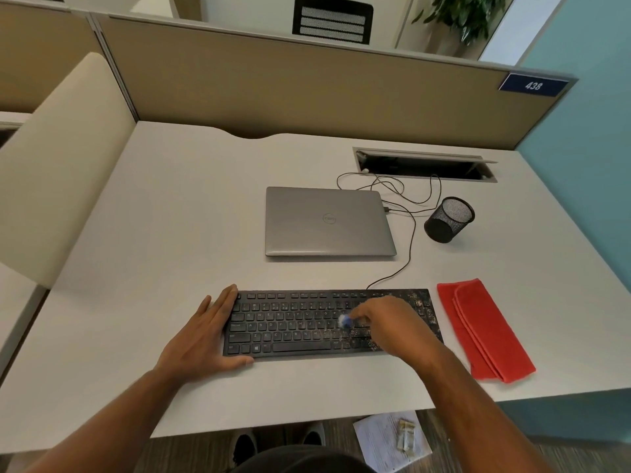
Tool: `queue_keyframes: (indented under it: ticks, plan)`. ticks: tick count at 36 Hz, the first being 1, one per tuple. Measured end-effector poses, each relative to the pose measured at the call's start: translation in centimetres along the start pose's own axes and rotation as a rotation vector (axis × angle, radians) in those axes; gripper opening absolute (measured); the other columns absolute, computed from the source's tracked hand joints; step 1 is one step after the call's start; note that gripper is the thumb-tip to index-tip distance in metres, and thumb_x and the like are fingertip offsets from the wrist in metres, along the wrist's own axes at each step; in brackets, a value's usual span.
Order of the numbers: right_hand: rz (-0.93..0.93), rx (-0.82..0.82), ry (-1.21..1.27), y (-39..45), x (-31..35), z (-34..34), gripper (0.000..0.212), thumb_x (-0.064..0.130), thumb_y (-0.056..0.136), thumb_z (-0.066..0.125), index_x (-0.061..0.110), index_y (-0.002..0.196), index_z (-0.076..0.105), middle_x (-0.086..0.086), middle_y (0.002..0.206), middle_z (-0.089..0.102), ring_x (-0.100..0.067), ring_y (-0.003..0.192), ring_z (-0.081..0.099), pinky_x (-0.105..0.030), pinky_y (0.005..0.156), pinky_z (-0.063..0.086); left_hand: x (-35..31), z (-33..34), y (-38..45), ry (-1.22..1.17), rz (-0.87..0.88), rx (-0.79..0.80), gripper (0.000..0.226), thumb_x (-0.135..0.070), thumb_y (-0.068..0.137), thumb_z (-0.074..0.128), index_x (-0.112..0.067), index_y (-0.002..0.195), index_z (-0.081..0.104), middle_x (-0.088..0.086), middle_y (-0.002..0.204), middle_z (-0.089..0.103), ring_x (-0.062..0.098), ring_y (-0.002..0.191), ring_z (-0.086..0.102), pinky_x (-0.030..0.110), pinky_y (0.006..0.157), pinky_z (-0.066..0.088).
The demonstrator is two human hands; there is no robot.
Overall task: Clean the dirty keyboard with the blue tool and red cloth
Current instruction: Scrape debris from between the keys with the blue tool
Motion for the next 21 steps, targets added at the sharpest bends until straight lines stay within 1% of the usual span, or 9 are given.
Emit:
queue_keyframes:
  ticks: [3,6,8,10,12,15,18,19,21]
  plan:
    - [-0.003,-0.135,-0.015,0.2,0.2,-0.6,0.087,-0.01,0.09,0.054,0.042,0.154,0.03,-0.005,0.152,0.047,-0.03,0.13,0.054,-0.039,0.103,0.046,0.4,0.3,0.0,0.01,-0.009,0.014,0.139,-0.094,0.07,0.059,-0.024,0.163,-0.016,-0.01,0.172,-0.011,0.008,0.157,-0.003,0.025,0.126,-0.011]
    - [-0.008,-0.112,0.003,0.5,0.2,0.8,0.084,-0.01,0.09,0.055,0.038,0.155,0.032,-0.006,0.152,0.048,-0.031,0.13,0.053,-0.04,0.104,0.046,0.7,0.4,0.1,0.02,-0.005,0.016,0.139,-0.095,0.07,0.057,-0.023,0.163,-0.017,-0.009,0.172,-0.01,0.009,0.158,-0.001,0.03,0.128,-0.007]
    - [-0.03,-0.145,0.048,0.1,-0.2,1.4,0.073,-0.007,0.091,0.052,0.036,0.149,0.044,-0.005,0.142,0.057,-0.029,0.12,0.06,-0.036,0.099,0.049,0.6,0.3,0.1,0.012,-0.005,0.01,0.139,-0.095,0.07,0.058,-0.023,0.163,-0.016,-0.008,0.172,-0.009,0.008,0.157,-0.002,0.028,0.128,-0.009]
    - [-0.059,-0.247,0.111,-0.6,-0.9,1.4,0.059,-0.003,0.094,0.051,0.037,0.137,0.06,0.0,0.126,0.067,-0.022,0.105,0.065,-0.03,0.09,0.051,0.5,0.3,0.0,0.008,-0.007,0.011,0.139,-0.094,0.07,0.058,-0.024,0.163,-0.016,-0.009,0.172,-0.01,0.008,0.157,-0.004,0.026,0.127,-0.011]
    - [-0.052,-0.3,0.139,-0.9,-1.6,1.2,0.056,0.0,0.096,0.05,0.039,0.135,0.06,0.0,0.133,0.065,-0.022,0.11,0.064,-0.031,0.095,0.051,0.6,0.4,0.0,0.002,-0.01,0.006,0.138,-0.095,0.07,0.058,-0.025,0.162,-0.018,-0.01,0.172,-0.011,0.008,0.157,-0.005,0.025,0.126,-0.012]
    - [-0.03,-0.346,0.095,-0.9,-1.7,0.5,0.068,-0.003,0.095,0.049,0.041,0.147,0.045,-0.003,0.14,0.059,-0.025,0.118,0.061,-0.036,0.1,0.051,0.6,0.5,0.1,0.001,-0.005,0.009,0.138,-0.095,0.07,0.057,-0.025,0.162,-0.018,-0.01,0.172,-0.011,0.009,0.157,-0.004,0.026,0.126,-0.012]
    - [-0.008,-0.212,0.025,-0.4,-1.1,1.4,0.08,-0.008,0.092,0.053,0.037,0.155,0.032,-0.006,0.146,0.053,-0.028,0.123,0.059,-0.037,0.102,0.048,0.7,0.6,0.0,-0.006,-0.011,0.014,0.138,-0.095,0.069,0.058,-0.027,0.162,-0.019,-0.011,0.172,-0.011,0.01,0.158,-0.004,0.028,0.128,-0.009]
    - [-0.012,-0.186,0.016,-0.3,-1.1,1.9,0.079,-0.008,0.092,0.053,0.037,0.154,0.033,-0.007,0.145,0.054,-0.029,0.123,0.059,-0.037,0.101,0.048,0.7,0.6,0.1,-0.007,-0.012,0.012,0.138,-0.095,0.069,0.058,-0.027,0.162,-0.019,-0.011,0.172,-0.011,0.011,0.158,-0.003,0.028,0.128,-0.009]
    - [-0.064,-0.244,0.046,-0.5,-1.6,2.2,0.066,-0.003,0.092,0.051,0.037,0.144,0.05,-0.006,0.131,0.064,-0.029,0.115,0.063,-0.037,0.093,0.05,0.7,0.5,0.1,-0.001,-0.014,0.009,0.138,-0.095,0.069,0.057,-0.026,0.162,-0.018,-0.01,0.172,-0.01,0.011,0.158,-0.002,0.026,0.127,-0.01]
Point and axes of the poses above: each hand's wrist, its own y-axis towards the middle knuckle, its own z-axis out of the palm, x = y × z, the point moved 5 cm from there along y, towards the middle knuckle
